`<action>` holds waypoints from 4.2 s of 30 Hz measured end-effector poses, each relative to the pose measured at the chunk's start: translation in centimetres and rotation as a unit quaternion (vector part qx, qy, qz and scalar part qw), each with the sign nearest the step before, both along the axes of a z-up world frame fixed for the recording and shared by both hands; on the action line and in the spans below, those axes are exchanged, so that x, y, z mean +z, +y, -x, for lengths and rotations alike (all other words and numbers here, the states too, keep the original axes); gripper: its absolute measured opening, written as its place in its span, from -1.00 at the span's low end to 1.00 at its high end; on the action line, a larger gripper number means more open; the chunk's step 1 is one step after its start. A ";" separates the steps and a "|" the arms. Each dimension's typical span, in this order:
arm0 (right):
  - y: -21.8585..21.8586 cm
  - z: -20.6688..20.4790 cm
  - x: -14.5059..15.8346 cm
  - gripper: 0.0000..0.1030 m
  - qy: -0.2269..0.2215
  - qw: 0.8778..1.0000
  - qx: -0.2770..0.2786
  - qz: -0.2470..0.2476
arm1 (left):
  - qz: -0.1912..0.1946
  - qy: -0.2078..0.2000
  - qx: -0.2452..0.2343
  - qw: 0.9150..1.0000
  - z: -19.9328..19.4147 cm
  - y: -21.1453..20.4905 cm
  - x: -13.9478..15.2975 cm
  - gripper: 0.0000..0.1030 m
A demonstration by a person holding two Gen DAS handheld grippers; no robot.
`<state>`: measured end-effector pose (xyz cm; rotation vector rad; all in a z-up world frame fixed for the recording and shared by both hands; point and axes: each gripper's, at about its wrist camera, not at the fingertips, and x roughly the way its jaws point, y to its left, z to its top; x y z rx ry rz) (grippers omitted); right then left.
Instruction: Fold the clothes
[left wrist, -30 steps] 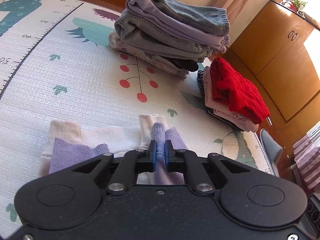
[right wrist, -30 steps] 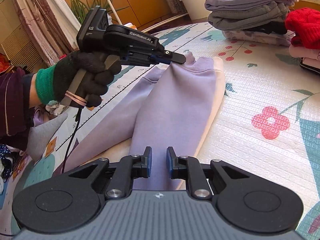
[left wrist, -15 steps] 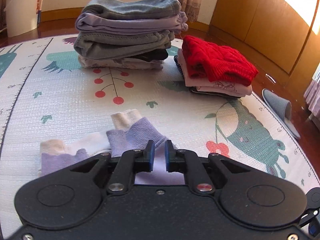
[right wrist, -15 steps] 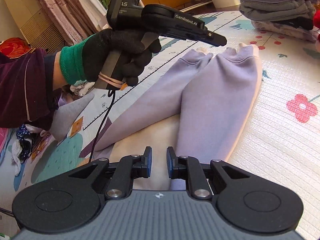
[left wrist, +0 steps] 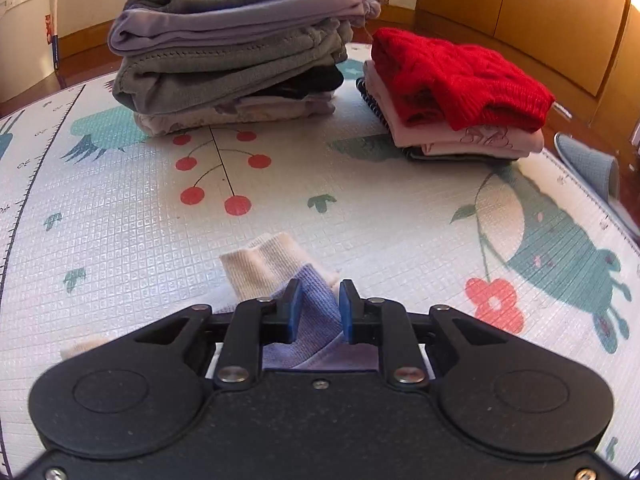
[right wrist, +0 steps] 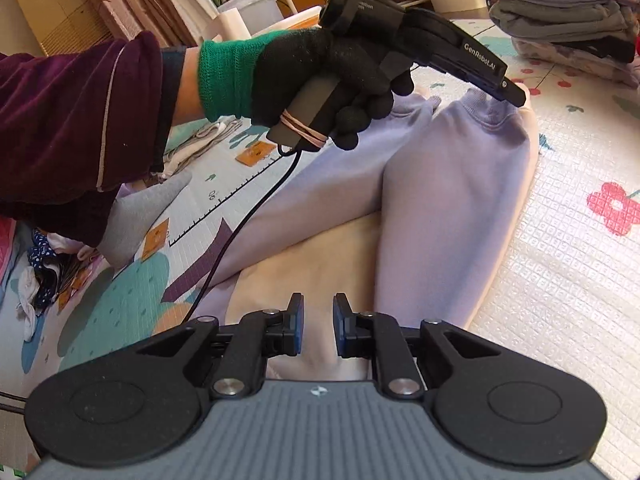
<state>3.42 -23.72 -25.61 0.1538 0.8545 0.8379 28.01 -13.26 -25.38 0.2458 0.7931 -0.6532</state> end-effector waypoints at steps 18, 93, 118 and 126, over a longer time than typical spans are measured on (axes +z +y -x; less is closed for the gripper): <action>-1.7 0.3 0.1 -0.64 0.015 0.999 -0.042 0.000 | 0.000 -0.042 0.051 0.998 6.1 3.8 5.5 -0.57; 5.2 10.1 0.0 -0.64 -0.220 0.881 0.281 0.310 | -0.351 -0.180 -0.282 0.875 36.5 11.1 -2.3 -0.26; 2.2 7.9 2.1 -0.17 -0.159 0.944 0.199 0.208 | -0.303 -0.155 -0.203 0.918 34.7 9.8 -0.7 -0.84; 6.1 10.2 -0.4 -0.22 -0.273 0.872 0.238 0.330 | -0.313 -0.158 -0.221 0.910 35.0 10.1 -0.3 -0.84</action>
